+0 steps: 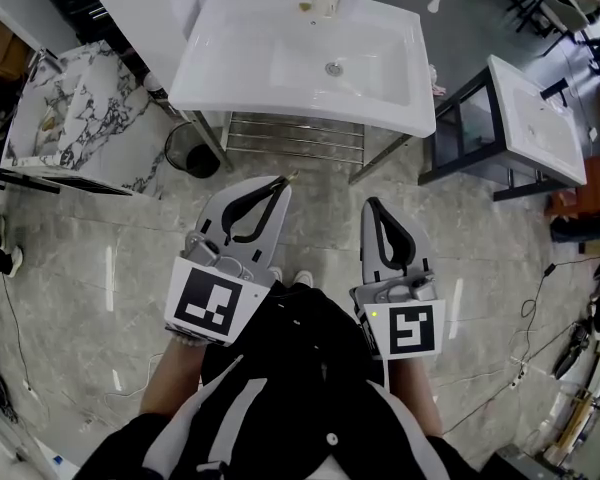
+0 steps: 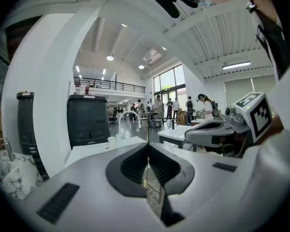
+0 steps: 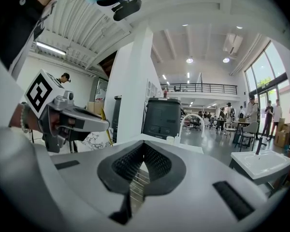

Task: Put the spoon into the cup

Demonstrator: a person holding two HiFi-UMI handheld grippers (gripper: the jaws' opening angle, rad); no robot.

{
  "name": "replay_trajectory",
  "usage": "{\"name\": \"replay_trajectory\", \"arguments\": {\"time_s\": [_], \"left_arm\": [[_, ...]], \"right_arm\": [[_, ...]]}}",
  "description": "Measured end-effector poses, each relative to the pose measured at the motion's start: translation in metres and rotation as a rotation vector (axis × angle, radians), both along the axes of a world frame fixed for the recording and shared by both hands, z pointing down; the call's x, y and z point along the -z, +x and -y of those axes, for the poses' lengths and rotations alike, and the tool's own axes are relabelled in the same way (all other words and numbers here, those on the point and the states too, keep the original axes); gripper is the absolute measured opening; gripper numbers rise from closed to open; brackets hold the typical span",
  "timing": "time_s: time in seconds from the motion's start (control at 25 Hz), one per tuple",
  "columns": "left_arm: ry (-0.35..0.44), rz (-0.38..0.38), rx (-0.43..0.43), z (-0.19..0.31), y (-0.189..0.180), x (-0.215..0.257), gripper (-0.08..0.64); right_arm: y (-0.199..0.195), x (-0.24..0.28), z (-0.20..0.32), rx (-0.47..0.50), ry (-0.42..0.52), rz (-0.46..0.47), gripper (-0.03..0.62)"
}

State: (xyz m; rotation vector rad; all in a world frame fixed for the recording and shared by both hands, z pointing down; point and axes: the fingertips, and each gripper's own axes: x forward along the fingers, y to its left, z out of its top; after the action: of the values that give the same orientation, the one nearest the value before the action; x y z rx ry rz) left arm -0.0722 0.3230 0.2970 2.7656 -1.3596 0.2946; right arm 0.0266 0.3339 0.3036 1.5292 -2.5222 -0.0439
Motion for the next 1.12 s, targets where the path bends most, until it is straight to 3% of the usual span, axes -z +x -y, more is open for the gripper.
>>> {"name": "replay_trajectory", "arguments": {"time_s": [0.88, 1.12], "left_arm": [[0.048, -0.012, -0.06, 0.01, -0.032, 0.007, 0.005], [0.06, -0.013, -0.083, 0.008, -0.035, 0.006, 0.005]], "right_arm": [[-0.028, -0.008, 0.0, -0.074, -0.044, -0.036, 0.0], [-0.037, 0.003, 0.001, -0.083, 0.02, -0.003, 0.0]]}}
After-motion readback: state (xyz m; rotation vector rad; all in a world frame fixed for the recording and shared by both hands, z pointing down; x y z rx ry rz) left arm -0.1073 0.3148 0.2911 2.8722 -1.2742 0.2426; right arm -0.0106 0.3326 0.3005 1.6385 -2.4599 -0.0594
